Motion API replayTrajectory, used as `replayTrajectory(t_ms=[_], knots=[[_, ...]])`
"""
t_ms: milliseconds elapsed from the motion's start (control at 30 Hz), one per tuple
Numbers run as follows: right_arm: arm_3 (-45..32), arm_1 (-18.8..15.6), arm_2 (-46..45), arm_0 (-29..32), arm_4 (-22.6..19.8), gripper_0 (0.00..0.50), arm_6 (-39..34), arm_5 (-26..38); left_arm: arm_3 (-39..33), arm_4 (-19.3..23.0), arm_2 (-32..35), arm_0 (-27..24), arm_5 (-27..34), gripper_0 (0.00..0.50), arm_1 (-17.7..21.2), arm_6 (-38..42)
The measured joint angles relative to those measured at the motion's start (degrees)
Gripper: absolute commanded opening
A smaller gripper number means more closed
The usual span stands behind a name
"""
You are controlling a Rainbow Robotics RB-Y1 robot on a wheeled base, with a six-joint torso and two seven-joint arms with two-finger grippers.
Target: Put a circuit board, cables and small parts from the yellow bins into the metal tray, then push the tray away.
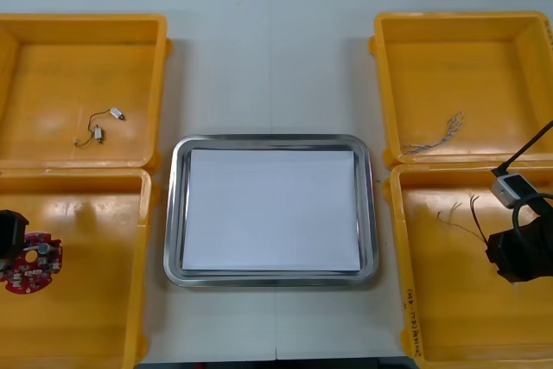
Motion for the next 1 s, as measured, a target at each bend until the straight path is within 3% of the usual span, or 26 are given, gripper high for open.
replayTrajectory(t_ms=[333, 533, 800, 1000], knots=[[-6.01, -0.06, 0.0, -4.14, -3.97, 0.0, -12.51, 5.98, -5.69, 3.26, 7.2, -0.17, 8.52, 0.0, 0.02, 0.0], [-9.79, -0.09, 0.61, -6.75, -4.68, 0.0, -23.37, 7.63, -6.17, 3.65, 10.06, -2.3, 9.47, 0.0, 0.14, 0.01], [-10.74, -0.9, 6.56, -11.65, -4.66, 0.0, -33.31, 7.69, -6.95, 3.87, 8.87, -6.81, 9.57, 0.0, 3.6, 0.91], [-10.78, -1.12, 10.84, -15.2, -4.25, 0.0, -38.96, 7.8, -7.5, 7.32, 4.88, -10.0, 9.59, 0.0, 4.78, 7.5]])
